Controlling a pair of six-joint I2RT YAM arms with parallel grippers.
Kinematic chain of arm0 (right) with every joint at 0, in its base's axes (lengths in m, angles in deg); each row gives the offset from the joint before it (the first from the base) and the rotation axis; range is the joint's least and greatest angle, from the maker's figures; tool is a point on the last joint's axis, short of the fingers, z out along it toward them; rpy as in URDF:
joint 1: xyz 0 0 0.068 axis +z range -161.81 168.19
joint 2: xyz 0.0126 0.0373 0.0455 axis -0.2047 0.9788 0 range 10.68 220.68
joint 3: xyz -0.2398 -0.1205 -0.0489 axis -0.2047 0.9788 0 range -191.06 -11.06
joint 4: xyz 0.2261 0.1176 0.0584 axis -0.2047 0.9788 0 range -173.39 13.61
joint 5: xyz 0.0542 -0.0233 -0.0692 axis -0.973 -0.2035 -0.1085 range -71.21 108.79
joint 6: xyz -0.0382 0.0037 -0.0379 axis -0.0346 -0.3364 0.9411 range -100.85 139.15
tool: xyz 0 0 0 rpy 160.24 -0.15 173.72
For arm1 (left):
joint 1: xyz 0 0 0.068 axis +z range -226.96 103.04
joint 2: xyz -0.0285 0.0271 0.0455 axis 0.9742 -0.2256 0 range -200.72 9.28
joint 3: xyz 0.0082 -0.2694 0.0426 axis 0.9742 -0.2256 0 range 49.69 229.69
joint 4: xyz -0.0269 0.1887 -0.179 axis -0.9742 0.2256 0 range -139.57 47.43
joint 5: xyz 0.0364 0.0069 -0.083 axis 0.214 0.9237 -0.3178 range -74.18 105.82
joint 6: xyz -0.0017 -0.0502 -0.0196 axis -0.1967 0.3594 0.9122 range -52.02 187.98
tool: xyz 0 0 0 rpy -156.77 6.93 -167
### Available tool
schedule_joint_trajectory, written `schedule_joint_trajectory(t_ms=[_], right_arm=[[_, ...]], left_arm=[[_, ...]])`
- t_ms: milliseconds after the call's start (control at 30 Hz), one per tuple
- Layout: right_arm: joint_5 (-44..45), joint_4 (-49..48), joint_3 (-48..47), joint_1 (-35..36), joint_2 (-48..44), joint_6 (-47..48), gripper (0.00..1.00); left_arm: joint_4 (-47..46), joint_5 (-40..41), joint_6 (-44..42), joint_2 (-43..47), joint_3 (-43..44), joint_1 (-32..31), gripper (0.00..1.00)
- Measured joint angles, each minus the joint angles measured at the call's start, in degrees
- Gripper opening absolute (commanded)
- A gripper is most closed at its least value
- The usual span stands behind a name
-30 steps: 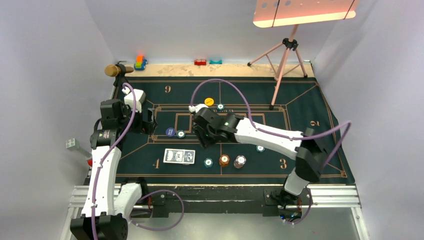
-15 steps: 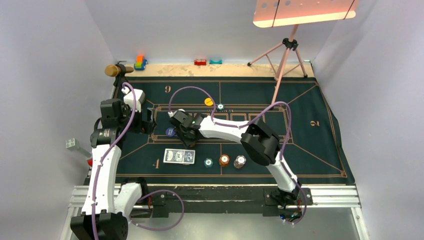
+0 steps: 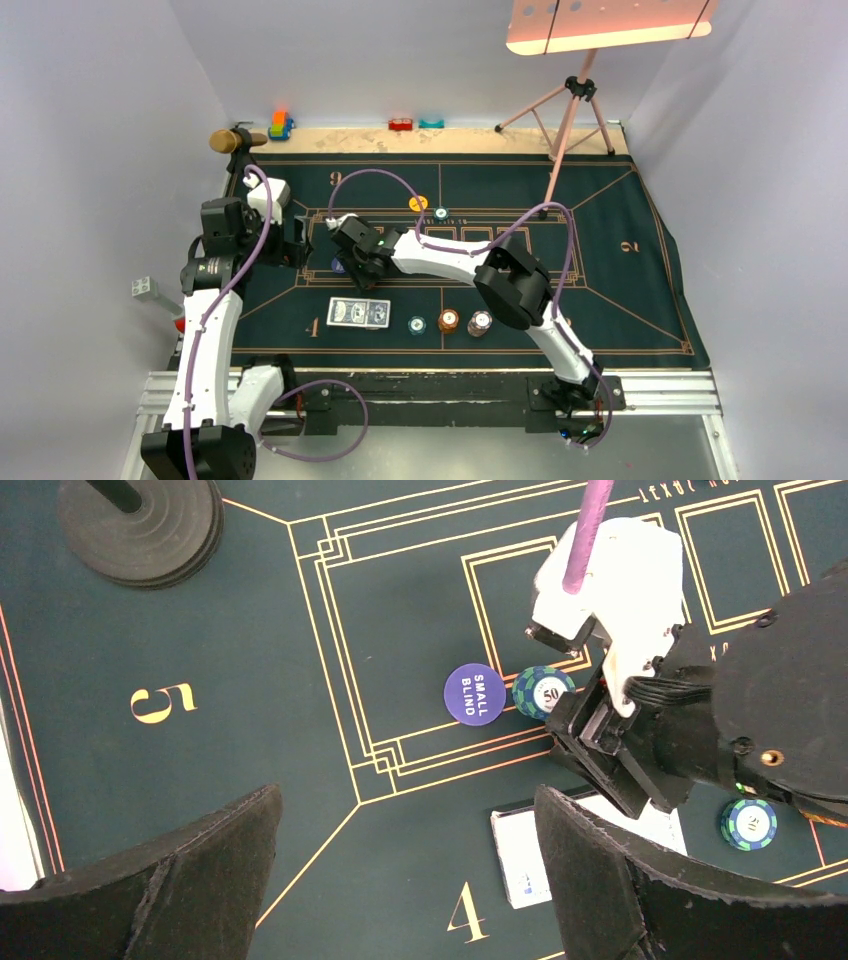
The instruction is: Distribute texas hold em gaming equipment
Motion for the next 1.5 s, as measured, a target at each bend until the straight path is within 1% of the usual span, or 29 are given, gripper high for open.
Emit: schedule_joint_trajectory(t_ms=[133,167,233,300,633,767,867,1067,1133,1233,1300,1400,1500], right_arm=[[-0.2,-0.09,-0.13,-0.02,0.92,-0.22,0.53],[-0.22,-0.07,-0.2,0.0,0.92,-0.33,0.57],[-0.39,-0.07,-0.39,-0.02,0.92,-0.44,0.69],[-0.46,0.09,-0.74,-0.02,0.94,-0.52,0.74],[0.11,2.78,-2.99,-0.02,0.7,0.11,0.76],[0.76,5.31,-2.49,-0.33,-1.53,0.72,0.79],[1.92,5.97,1.79,-0.83,-8.13,0.98,0.86],[3.41,5.79,16.9,-1.73,-28.41,0.9,0.93],[3.56,5.77,21.92,-1.79,-33.27,0.57,0.94],[3.13,5.55,29.75,-1.79,-37.0,0.11,0.95],[2.8,5.88,35.01,-1.75,-37.92,-0.2,0.96],[1.51,6.25,40.11,-1.75,-38.49,-0.48,0.96],[0.63,6.29,42.16,-1.73,-39.36,-0.63,0.96]], left_arm=[[0.0,0.02,0.0,0.0,0.0,0.0,1.0],[0.0,0.02,0.0,0.0,0.0,0.0,1.0],[0.0,0.02,0.0,0.02,0.0,0.0,1.0],[0.0,0.0,0.0,0.04,0.0,0.0,1.0],[0.0,0.0,0.0,0.13,0.0,0.0,1.0],[0.0,0.0,0.0,0.17,0.0,0.0,1.0],[0.0,0.0,0.0,0.17,0.0,0.0,1.0],[0.0,-0.02,-0.02,0.17,0.0,0.0,1.0],[0.0,-0.02,-0.02,0.17,0.0,0.0,1.0],[0.0,-0.02,-0.02,0.17,0.0,0.0,1.0],[0.0,-0.04,0.0,0.17,0.0,0.0,1.0],[0.0,-0.04,-0.02,0.17,0.0,0.0,1.0],[0.0,-0.04,0.0,0.15,0.0,0.0,1.0]])
